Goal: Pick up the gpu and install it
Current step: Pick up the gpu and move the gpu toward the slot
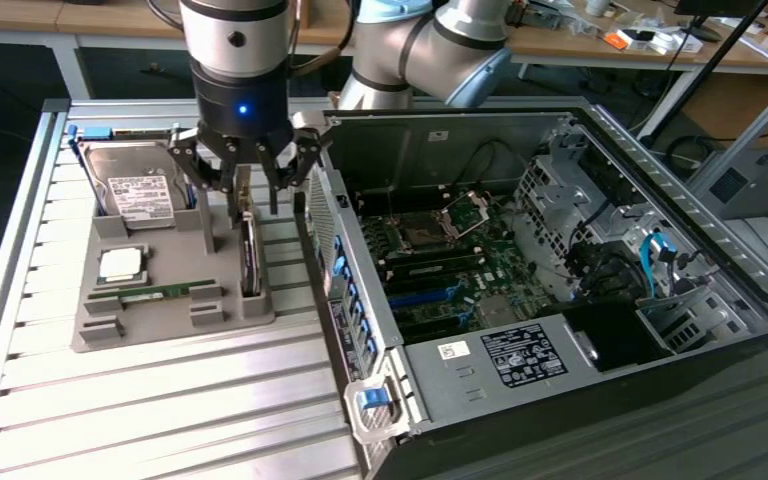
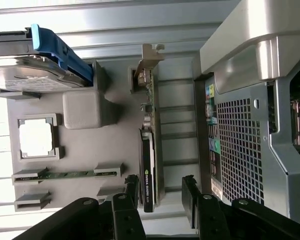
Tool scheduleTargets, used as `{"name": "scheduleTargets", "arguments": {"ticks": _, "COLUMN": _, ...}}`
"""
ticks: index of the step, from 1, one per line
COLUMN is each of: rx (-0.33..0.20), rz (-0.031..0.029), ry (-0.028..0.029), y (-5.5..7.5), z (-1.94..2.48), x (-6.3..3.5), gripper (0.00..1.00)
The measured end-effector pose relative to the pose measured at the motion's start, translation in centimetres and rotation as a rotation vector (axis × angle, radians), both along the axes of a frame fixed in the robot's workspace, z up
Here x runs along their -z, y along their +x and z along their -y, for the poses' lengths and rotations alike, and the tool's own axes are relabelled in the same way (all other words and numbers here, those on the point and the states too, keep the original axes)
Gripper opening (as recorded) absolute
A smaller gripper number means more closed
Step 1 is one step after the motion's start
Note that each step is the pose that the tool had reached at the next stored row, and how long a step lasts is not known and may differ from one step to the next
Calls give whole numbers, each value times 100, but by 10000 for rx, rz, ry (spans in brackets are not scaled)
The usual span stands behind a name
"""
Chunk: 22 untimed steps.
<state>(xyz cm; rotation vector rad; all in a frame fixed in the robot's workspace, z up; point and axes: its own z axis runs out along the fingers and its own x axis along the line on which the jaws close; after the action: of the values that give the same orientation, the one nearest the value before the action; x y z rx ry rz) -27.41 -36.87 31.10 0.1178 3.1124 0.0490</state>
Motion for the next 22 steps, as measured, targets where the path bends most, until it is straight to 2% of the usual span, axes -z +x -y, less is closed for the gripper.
{"name": "scheduleTargets", "arguments": {"ticks": 9, "rx": 0, "rz": 0, "ry": -78, "y": 1, "z": -188, "x": 35, "gripper": 48}}
{"name": "scheduleTargets", "arguments": {"ticks": 10, "rx": -1, "rz": 1, "ry": -97, "y": 1, "z": -233, "x": 42, "gripper": 48}}
{"name": "scheduleTargets", "arguments": {"ticks": 14, "rx": 0, "rz": 0, "ry": -136, "y": 1, "z": -331, "x": 60, "gripper": 48}}
{"name": "scheduleTargets", "arguments": {"ticks": 16, "rx": -2, "rz": 1, "ry": -161, "y": 1, "z": -404, "x": 73, "gripper": 48}}
{"name": "scheduleTargets", "arguments": {"ticks": 19, "rx": 0, "rz": 0, "ry": -195, "y": 1, "z": -467, "x": 86, "gripper": 48}}
{"name": "scheduleTargets", "arguments": {"ticks": 22, "rx": 0, "rz": 0, "ry": -223, "y": 1, "z": -505, "x": 104, "gripper": 48}}
